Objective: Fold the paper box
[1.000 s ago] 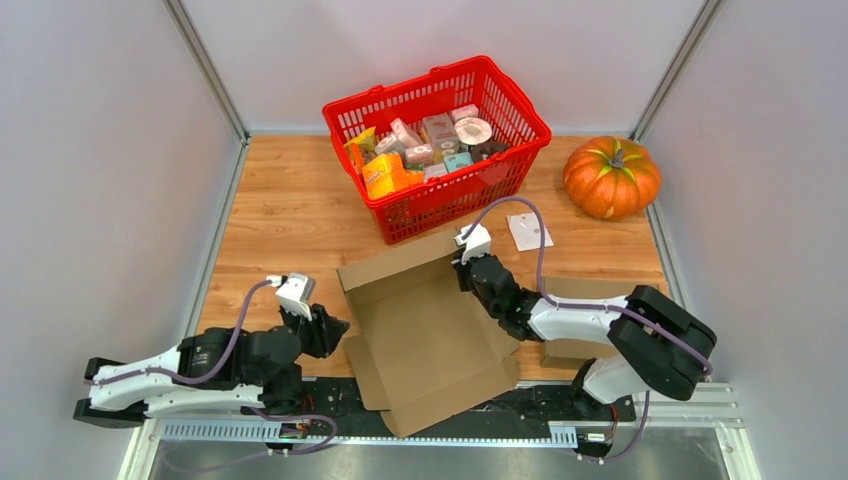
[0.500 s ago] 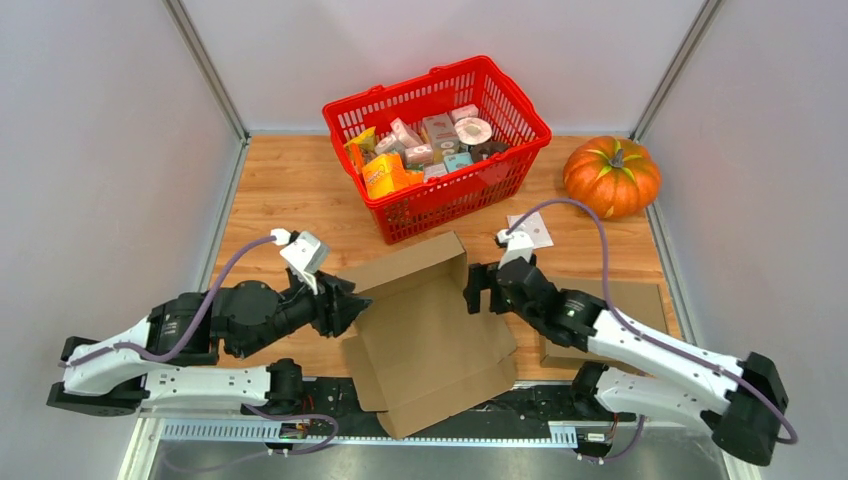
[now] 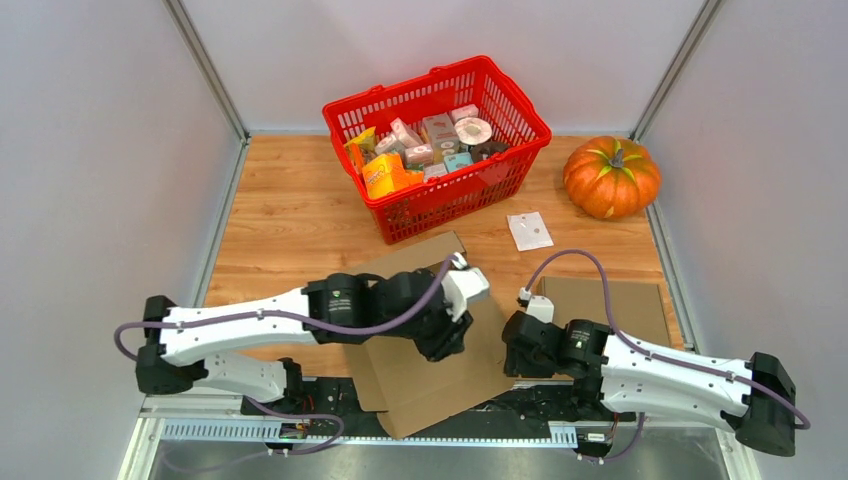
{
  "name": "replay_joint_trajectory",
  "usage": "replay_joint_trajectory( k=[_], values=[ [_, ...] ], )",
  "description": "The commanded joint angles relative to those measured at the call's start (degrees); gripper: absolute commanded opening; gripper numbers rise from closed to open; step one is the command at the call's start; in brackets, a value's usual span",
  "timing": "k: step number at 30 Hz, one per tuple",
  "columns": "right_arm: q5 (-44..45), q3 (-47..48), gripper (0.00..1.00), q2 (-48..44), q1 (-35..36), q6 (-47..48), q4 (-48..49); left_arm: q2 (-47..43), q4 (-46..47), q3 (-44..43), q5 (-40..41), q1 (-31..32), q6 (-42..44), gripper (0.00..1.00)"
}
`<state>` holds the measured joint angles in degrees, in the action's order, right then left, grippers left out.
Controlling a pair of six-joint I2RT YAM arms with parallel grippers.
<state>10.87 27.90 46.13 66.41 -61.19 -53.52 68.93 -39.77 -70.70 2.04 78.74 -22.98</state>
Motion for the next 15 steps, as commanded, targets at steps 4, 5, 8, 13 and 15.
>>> replay_joint_trajectory(
  k=[4,5,8,13,15],
  values=[
    [-1.3,-1.7,0.11,-3.3,0.6,-6.0,7.6,7.6,0.7,-3.7,6.8,10.8,6.7,0.54],
    [-1.3,-1.3,0.02,-3.9,0.6,-6.2,7.0,8.3,1.9,-2.4,9.4,12.4,8.2,0.56],
    [-2.4,-0.7,0.0,-6.8,0.5,-6.9,6.2,12.4,7.3,1.1,14.7,16.4,10.0,0.67],
    [-4.3,2.1,0.0,-14.2,0.4,-9.1,2.3,22.7,2.3,-5.0,25.7,22.4,12.9,0.73],
    [-3.8,2.5,0.0,-17.9,0.5,-9.7,-0.3,25.8,1.4,-5.3,29.7,23.6,14.3,0.73]
  ],
)
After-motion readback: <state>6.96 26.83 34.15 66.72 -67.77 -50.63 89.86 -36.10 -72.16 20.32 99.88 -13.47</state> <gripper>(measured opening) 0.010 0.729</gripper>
